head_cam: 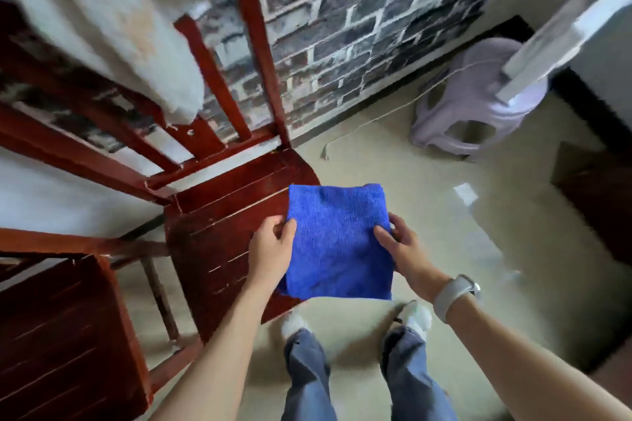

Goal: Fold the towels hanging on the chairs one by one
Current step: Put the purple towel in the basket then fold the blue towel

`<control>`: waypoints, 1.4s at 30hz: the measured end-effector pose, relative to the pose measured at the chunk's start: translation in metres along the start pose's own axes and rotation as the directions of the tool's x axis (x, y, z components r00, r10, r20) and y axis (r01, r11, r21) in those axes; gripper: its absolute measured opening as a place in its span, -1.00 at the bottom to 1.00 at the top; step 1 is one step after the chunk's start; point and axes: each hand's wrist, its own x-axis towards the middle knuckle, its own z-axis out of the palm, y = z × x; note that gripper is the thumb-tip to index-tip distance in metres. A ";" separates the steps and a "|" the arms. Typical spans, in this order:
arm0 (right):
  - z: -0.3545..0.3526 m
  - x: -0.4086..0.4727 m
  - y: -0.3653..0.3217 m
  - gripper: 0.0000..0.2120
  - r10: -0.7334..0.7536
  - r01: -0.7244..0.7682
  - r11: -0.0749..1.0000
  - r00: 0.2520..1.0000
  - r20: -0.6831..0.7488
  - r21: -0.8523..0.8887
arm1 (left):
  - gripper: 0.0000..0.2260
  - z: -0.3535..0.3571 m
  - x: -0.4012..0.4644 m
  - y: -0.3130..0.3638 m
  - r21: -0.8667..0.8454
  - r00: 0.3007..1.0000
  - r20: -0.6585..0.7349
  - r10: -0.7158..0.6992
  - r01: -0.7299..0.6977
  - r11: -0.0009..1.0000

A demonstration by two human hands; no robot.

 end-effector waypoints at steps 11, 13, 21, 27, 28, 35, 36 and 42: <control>-0.308 -0.087 -0.074 -0.72 -0.148 0.218 0.960 0.928 -0.341 0.177 | -0.55 0.211 -0.120 0.254 -0.161 0.788 0.590 0.176 -0.098 0.982; -0.368 -0.104 -0.078 -0.71 -0.151 0.245 0.952 0.898 -0.413 0.184 | -0.54 0.258 -0.140 0.299 -0.155 0.740 0.614 0.274 -0.228 0.961; -0.547 -0.151 -0.091 -0.74 -0.157 0.390 0.887 0.756 -0.635 0.246 | -0.56 0.419 -0.182 0.435 -0.196 0.441 0.788 0.429 -0.481 0.854; -0.654 -0.135 -0.113 -0.76 -0.137 0.431 0.864 0.698 -0.703 0.259 | -0.69 0.536 -0.187 0.508 -0.220 0.441 0.750 0.493 -0.537 0.814; -0.672 -0.129 -0.118 -0.76 -0.126 0.432 0.862 0.689 -0.714 0.265 | -0.70 0.556 -0.186 0.521 -0.207 0.445 0.744 0.498 -0.556 0.805; -0.786 -0.096 -0.141 -0.68 0.017 0.417 0.843 0.611 -0.791 0.340 | -0.70 0.679 -0.178 0.608 -0.138 0.399 0.777 0.487 -0.647 0.750; -0.802 -0.093 -0.140 -0.69 0.032 0.417 0.843 0.593 -0.804 0.341 | -0.69 0.695 -0.180 0.618 -0.132 0.380 0.786 0.487 -0.666 0.734; -0.897 -0.072 -0.130 -0.72 0.086 0.414 0.843 0.527 -0.846 0.343 | -0.66 0.792 -0.199 0.655 -0.097 0.329 0.814 0.479 -0.736 0.670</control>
